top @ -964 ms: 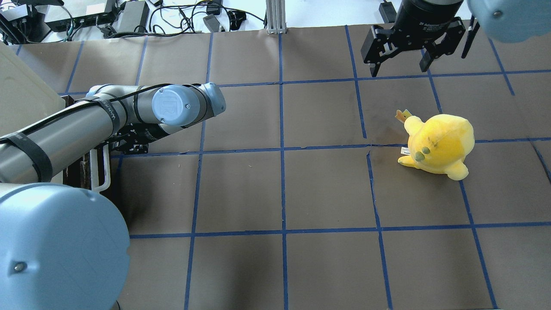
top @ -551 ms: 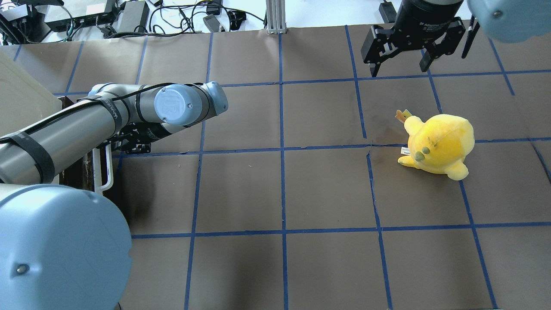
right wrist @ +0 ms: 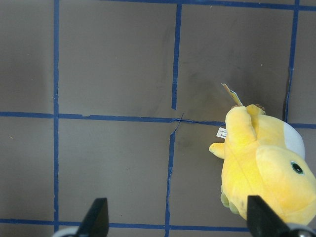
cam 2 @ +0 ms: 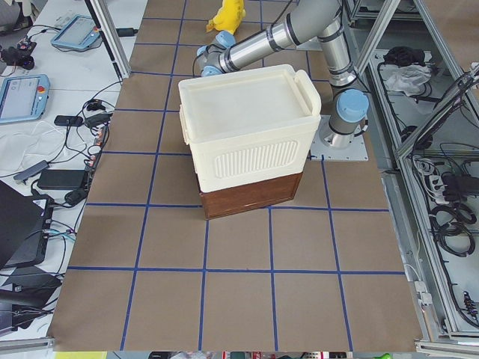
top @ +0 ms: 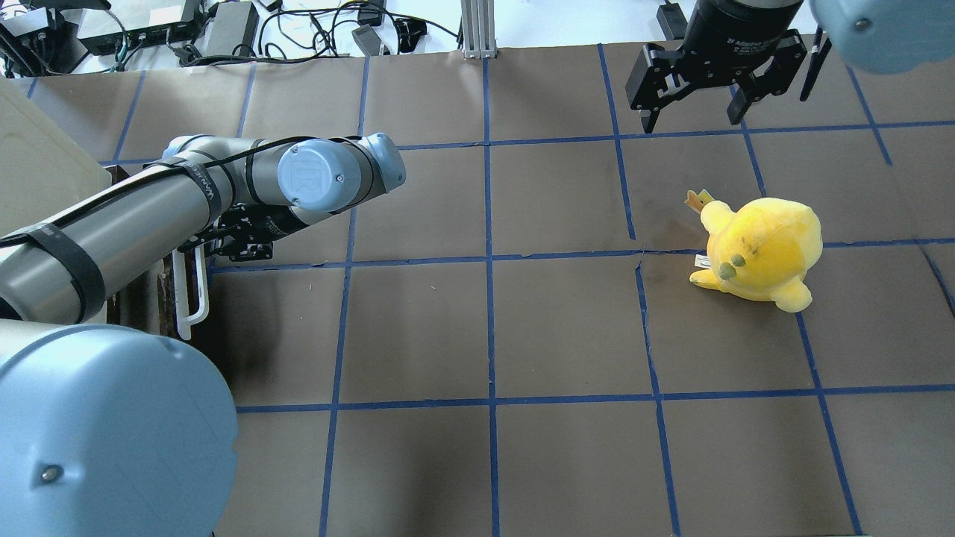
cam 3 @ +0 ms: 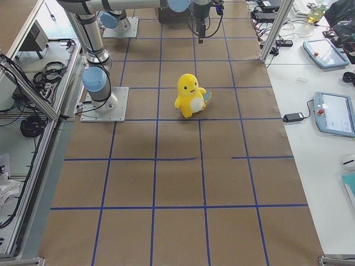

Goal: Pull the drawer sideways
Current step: 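Pull the drawer out of the white box with the left gripper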

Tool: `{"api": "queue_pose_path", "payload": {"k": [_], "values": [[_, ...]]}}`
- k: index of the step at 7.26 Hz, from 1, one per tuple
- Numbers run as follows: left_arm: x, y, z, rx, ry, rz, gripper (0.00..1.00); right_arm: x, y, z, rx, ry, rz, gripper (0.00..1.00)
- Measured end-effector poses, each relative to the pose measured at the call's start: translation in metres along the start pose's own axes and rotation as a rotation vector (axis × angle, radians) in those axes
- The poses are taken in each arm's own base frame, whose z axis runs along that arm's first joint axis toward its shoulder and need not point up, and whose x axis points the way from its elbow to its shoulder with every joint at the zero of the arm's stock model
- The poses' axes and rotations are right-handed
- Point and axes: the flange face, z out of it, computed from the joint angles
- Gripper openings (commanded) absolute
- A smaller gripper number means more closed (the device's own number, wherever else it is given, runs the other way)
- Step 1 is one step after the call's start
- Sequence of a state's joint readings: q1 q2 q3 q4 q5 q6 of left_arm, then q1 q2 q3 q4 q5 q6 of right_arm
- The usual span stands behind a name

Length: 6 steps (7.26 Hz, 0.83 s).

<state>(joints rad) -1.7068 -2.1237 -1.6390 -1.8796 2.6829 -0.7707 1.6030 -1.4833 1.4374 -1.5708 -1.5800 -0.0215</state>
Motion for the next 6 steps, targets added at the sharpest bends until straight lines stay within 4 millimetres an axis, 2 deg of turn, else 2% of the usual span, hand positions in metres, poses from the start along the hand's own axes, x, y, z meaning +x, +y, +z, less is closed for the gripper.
{"api": "queue_pose_path", "payload": {"k": [6], "values": [[0.008, -0.002, -0.021, 0.015, 0.02, 0.0, 0.07, 0.0, 0.0, 0.0, 0.0, 0.0, 0.0, 1.0]]}}
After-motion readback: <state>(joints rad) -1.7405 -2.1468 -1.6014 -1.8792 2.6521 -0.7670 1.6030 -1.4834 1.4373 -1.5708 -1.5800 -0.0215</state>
